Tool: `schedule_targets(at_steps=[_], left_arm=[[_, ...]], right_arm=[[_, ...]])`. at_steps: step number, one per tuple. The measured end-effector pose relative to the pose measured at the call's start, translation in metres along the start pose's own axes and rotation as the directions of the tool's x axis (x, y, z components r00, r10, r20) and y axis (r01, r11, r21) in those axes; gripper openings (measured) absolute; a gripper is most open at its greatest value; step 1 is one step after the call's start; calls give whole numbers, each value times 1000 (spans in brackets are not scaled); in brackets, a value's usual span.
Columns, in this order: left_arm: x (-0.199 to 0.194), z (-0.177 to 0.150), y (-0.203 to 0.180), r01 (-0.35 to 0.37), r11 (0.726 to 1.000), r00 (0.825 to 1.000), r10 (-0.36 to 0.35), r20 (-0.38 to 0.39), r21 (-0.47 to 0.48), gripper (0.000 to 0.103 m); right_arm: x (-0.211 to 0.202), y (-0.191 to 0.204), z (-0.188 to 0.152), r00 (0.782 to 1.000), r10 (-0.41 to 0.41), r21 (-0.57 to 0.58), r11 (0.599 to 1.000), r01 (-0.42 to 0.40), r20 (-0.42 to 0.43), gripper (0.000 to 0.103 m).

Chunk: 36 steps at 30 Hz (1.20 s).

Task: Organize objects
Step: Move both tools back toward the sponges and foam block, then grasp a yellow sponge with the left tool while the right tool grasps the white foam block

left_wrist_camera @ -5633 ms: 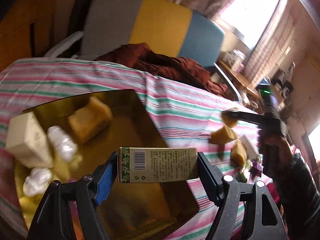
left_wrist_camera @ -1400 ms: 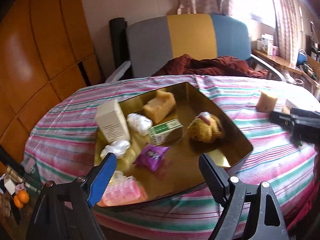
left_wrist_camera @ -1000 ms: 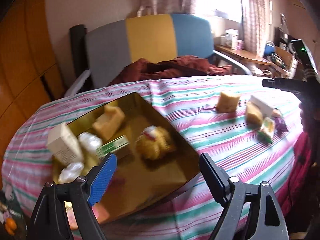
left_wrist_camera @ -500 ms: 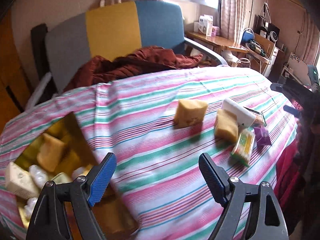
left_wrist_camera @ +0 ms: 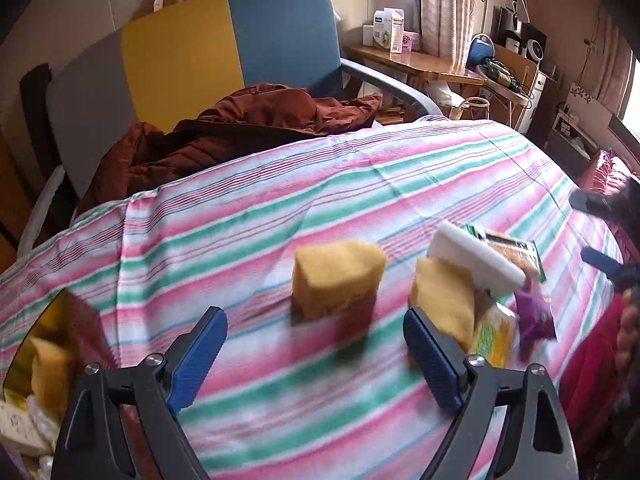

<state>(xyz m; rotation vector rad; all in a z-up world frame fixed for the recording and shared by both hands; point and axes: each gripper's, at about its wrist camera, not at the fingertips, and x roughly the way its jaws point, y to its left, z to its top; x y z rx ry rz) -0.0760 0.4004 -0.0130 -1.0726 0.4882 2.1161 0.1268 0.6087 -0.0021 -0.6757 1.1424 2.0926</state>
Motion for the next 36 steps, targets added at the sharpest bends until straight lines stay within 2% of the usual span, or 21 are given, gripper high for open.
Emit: schedule_targets(at_steps=[3, 6, 16, 17, 18, 19, 20, 22, 27, 30, 36], left_arm=[[20, 13, 2, 19, 999, 999, -20, -26, -42, 92], [38, 20, 2, 17, 998, 999, -19, -47, -61, 99], [78, 35, -2, 21, 996, 995, -30, -98, -87, 99], [81, 34, -1, 22, 996, 994, -31, -104, -92, 98], [84, 33, 1, 22, 995, 993, -34, -113, -102, 86], [87, 31, 4, 56, 990, 990, -72, -123, -126, 74], [87, 29, 8, 117, 980, 983, -138, -122, -163, 69], [81, 26, 9, 121, 980, 984, -140, -110, -161, 66], [54, 12, 21, 134, 976, 987, -146, -60, -170, 65], [42, 4, 30, 152, 968, 984, -166, -57, -199, 65], [7, -18, 42, 188, 954, 979, -200, -28, -234, 65]], right_arm=[[4, 4, -1, 1000, 5, -20, 1000, -6, -21, 99], [7, 6, -2, 999, 10, -34, 999, -11, -37, 99], [13, 18, -7, 998, 6, -106, 994, -13, -69, 99], [14, 18, -7, 997, 3, -111, 994, -10, -71, 99], [14, 19, -7, 997, 0, -115, 993, -8, -73, 99], [15, 20, -8, 997, -3, -123, 992, -6, -75, 99], [16, 23, -9, 997, -6, -143, 990, -5, -79, 99], [18, 31, -12, 996, -18, -194, 981, 1, -84, 97], [33, 54, -26, 989, -62, -348, 938, 12, -132, 80], [43, 61, -33, 983, -87, -396, 918, 17, -161, 76], [57, 71, -45, 971, -144, -485, 874, 34, -191, 74]])
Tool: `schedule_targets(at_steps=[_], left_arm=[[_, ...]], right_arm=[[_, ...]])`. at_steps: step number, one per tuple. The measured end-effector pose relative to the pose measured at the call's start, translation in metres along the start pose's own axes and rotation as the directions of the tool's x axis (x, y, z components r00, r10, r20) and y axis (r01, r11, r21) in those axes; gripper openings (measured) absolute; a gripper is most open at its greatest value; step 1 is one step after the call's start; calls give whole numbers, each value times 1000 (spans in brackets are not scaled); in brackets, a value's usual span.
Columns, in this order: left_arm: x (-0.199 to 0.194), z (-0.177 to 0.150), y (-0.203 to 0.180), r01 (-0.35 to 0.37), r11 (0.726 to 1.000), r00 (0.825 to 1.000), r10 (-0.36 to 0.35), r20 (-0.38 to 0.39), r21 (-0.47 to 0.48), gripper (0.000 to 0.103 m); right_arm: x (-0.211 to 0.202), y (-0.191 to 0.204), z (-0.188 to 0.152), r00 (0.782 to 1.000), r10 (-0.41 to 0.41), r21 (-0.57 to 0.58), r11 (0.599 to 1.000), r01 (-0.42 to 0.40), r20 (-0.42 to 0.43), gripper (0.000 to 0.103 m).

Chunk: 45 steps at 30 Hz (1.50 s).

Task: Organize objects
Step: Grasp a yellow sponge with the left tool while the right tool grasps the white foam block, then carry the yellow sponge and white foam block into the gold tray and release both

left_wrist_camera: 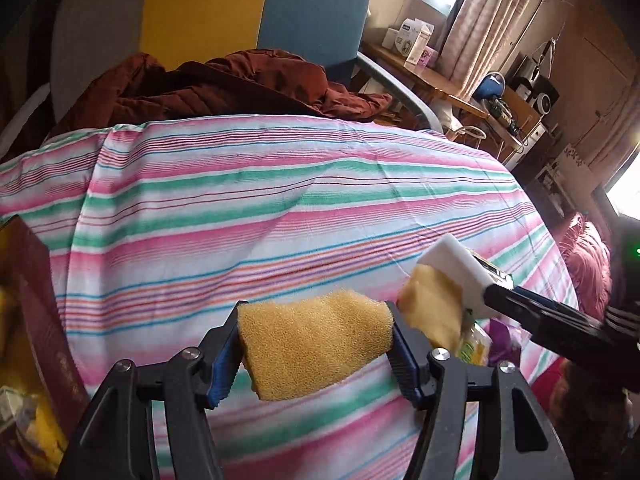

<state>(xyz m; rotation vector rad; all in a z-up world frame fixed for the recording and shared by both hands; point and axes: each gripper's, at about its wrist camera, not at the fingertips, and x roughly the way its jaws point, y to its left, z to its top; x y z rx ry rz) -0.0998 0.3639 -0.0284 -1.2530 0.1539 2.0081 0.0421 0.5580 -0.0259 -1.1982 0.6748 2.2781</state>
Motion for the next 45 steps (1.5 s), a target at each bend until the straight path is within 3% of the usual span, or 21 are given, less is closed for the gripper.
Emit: schedule_targets(at_steps=[5, 7, 8, 21, 30, 37, 45], left_arm=[[-23, -14, 2, 10, 1000, 1000, -10, 29, 2, 65], [-32, -19, 2, 11, 1000, 999, -11, 42, 5, 65], [-35, -22, 3, 14, 1000, 999, -14, 45, 3, 65], [-96, -57, 20, 1, 999, 994, 4, 112, -45, 65], [-156, -78, 89, -88, 984, 975, 117, 189, -155, 65], [-179, -86, 154, -145, 954, 959, 201, 201, -263, 65], [-190, -80, 199, -125, 935, 955, 205, 217, -331, 65]], right_arm=[[13, 9, 1, 998, -54, -77, 996, 52, -27, 64], [20, 15, 1, 996, -81, -122, 990, 75, -40, 48], [23, 18, 0, 994, -97, -149, 985, 90, -43, 34], [-25, 2, 8, 988, -26, -59, 998, 35, 152, 28], [-58, 27, 0, 973, 76, -100, 994, -55, 218, 28], [-80, 101, -29, 953, 246, -209, 955, -208, 176, 28], [-81, 218, -83, 912, 411, -368, 850, -376, 17, 28]])
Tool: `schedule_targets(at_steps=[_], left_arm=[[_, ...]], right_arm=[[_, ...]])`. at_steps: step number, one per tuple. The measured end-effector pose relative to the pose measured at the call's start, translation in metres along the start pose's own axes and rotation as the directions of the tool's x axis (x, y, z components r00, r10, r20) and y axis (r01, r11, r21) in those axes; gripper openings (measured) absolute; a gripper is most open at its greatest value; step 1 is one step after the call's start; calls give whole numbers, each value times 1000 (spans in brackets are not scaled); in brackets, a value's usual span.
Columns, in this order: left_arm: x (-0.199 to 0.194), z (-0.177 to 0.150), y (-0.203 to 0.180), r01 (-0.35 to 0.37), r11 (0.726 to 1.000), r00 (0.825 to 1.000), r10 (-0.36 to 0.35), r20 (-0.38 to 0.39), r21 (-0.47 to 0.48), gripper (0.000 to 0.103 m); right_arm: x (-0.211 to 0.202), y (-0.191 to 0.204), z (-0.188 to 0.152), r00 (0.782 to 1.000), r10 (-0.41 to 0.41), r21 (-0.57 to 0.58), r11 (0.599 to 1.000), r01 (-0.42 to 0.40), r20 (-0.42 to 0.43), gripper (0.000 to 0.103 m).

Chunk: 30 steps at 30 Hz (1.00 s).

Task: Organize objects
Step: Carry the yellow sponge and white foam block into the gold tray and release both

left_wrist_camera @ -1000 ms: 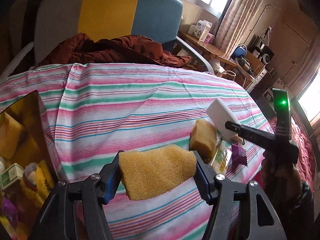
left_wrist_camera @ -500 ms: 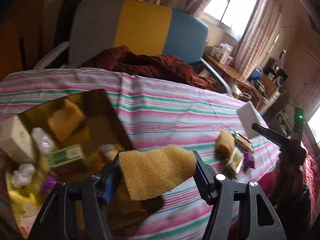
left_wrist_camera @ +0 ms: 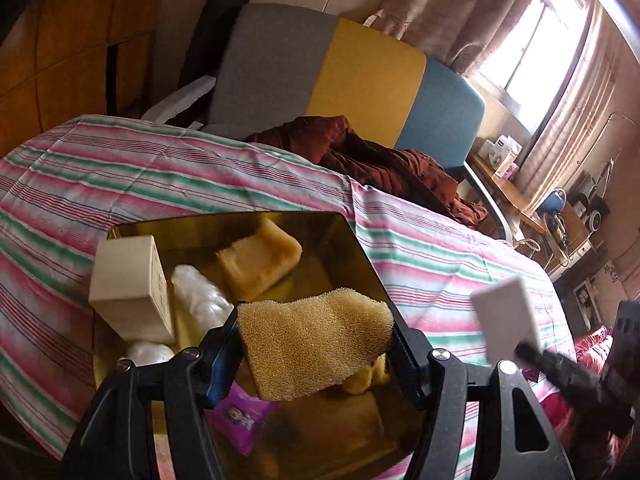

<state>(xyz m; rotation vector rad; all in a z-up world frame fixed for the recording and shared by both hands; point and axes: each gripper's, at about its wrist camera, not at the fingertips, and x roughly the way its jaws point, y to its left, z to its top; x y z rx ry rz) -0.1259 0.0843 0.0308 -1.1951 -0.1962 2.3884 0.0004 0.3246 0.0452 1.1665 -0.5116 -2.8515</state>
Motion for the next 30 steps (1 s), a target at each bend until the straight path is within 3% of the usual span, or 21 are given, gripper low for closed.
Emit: schedule_targets(at_steps=[6, 9, 14, 15, 16, 21, 24, 30], left_arm=[[15, 28, -4, 41, 999, 999, -41, 16, 7, 69], [30, 42, -4, 57, 998, 998, -57, -14, -25, 83], [27, 41, 4, 52, 997, 999, -51, 13, -51, 87], [25, 38, 9, 42, 997, 999, -41, 7, -61, 87], [23, 35, 13, 31, 997, 1000, -31, 3, -66, 87], [6, 8, 31, -27, 996, 999, 28, 14, -81, 87], [-10, -11, 33, -77, 995, 996, 80, 46, -62, 87], [-29, -42, 20, -193, 981, 977, 192, 91, 5, 87]], right_arm=[[35, 52, -15, 992, 85, -69, 993, -91, -94, 28], [54, 68, -20, 982, 120, -73, 989, -132, -149, 30], [81, 80, -28, 970, 120, -72, 988, -138, -214, 37], [83, 77, -29, 968, 117, -64, 989, -134, -223, 46], [86, 74, -29, 967, 113, -49, 991, -127, -229, 49], [89, 61, -31, 974, 42, -46, 997, -54, -222, 49], [87, 56, -29, 976, 44, -38, 998, -53, -212, 49], [72, 62, -30, 986, 7, -66, 998, -19, -166, 64]])
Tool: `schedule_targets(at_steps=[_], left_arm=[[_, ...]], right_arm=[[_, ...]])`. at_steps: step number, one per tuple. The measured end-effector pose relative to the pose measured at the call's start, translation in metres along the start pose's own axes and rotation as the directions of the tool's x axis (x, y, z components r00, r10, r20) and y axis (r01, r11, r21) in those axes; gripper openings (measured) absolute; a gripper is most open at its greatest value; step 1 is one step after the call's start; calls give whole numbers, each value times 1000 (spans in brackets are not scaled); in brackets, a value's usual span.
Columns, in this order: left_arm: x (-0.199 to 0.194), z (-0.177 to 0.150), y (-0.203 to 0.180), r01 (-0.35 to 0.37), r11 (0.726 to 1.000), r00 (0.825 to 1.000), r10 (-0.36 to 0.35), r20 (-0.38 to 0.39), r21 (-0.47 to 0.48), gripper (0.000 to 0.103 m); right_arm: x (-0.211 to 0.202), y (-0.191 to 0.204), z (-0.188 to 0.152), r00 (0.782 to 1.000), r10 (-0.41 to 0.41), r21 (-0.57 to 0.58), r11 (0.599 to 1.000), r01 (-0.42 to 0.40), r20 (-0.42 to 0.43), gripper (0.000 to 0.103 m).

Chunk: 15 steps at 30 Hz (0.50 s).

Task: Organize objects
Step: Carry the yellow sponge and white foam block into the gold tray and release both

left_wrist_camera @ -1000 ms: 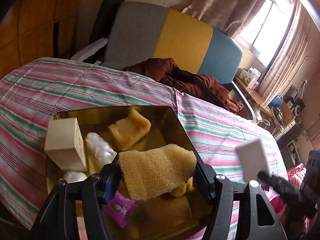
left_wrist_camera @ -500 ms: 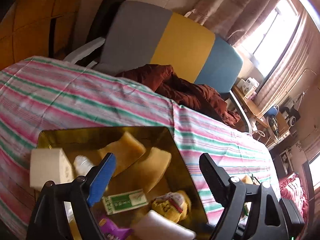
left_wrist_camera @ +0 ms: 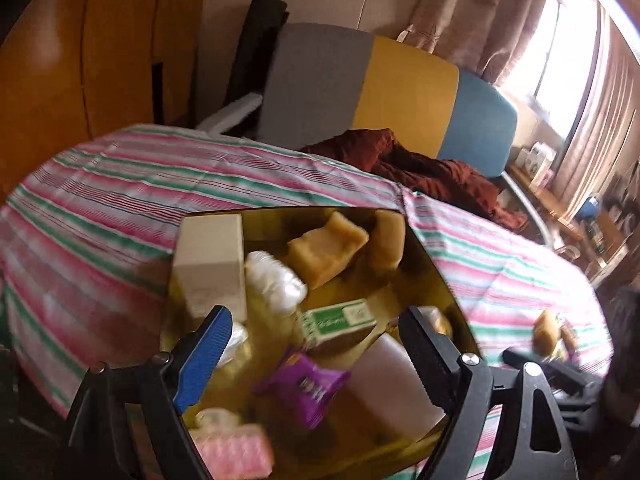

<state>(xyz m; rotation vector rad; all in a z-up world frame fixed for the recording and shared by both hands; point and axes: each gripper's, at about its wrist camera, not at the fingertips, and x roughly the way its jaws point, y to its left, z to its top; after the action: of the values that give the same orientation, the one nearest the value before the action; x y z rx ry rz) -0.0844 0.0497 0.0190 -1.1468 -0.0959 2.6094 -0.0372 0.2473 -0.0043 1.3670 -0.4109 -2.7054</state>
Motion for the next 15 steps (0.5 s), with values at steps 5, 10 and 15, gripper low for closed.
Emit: schedule_targets(at_steps=[5, 10, 15], left_arm=[[-15, -22, -7, -62, 998, 997, 61, 43, 27, 87], [-18, -40, -15, -108, 992, 994, 106, 37, 66, 87], [-25, -49, -19, -128, 989, 991, 124, 53, 78, 87]], right_arm=[[-11, 12, -4, 998, -47, -39, 998, 49, 51, 74], [-18, 21, -13, 992, -88, -74, 993, 95, 94, 80], [-23, 29, -21, 984, -128, -105, 984, 141, 125, 81]])
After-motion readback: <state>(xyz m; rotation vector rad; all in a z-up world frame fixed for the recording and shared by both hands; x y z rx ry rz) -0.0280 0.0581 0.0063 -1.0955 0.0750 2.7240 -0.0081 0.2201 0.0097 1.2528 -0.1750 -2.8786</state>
